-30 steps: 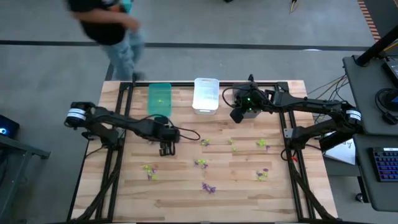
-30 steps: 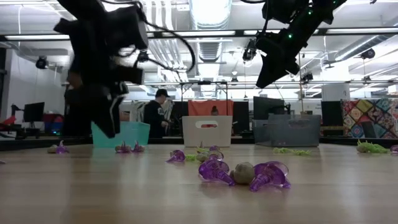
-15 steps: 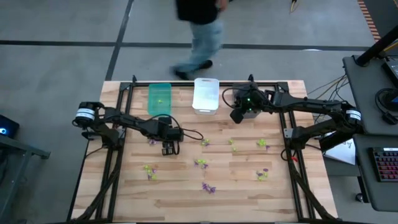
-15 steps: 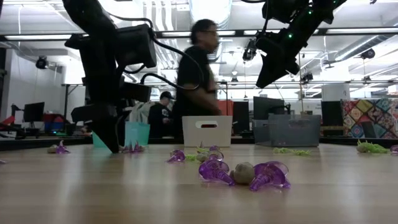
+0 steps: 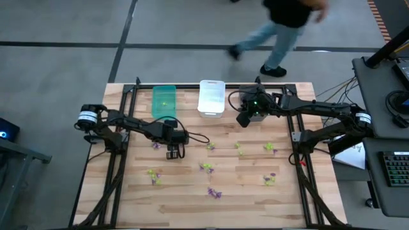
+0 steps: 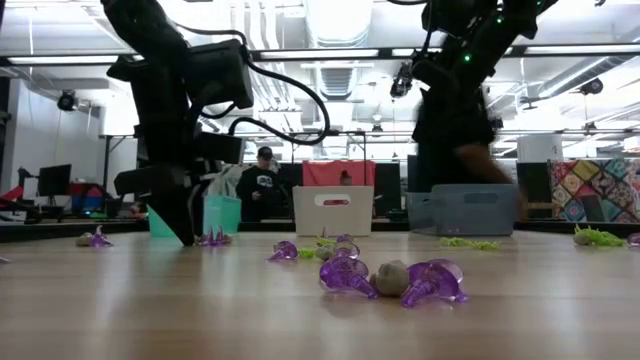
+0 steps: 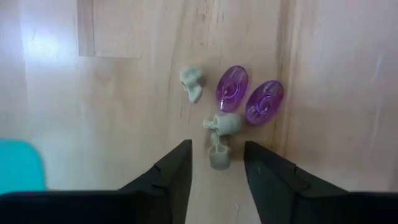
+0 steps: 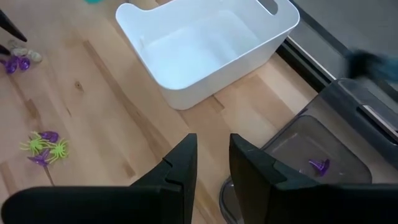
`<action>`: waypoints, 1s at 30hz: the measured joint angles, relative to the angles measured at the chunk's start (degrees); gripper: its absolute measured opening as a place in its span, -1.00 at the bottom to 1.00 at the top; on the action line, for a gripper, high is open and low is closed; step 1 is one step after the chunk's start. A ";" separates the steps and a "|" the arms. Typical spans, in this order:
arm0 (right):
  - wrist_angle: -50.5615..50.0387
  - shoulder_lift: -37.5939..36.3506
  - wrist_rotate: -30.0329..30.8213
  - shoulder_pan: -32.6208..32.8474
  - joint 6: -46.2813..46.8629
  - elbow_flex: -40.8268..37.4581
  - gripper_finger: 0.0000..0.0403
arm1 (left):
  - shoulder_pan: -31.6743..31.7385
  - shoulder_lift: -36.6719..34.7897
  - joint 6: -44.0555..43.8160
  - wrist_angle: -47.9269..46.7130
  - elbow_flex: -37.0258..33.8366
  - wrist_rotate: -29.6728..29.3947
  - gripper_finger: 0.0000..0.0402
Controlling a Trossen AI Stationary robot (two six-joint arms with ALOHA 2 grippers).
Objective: Sort Halloween decoration
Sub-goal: Put the white skull toy into the white bin
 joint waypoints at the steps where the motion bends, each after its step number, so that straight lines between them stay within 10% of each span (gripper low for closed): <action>1: 0.00 0.00 0.00 0.00 0.00 -0.10 -0.59 | 0.04 0.00 -0.08 0.02 0.00 0.08 -0.44; 15: 0.04 0.02 0.00 0.00 1.27 -2.17 -0.59 | 0.25 -0.18 -2.77 -1.91 0.04 -0.51 -0.96; 30: 1.65 0.02 0.00 0.00 0.96 -2.38 -0.59 | 0.68 -14.63 -3.41 -2.46 0.00 1.42 -0.99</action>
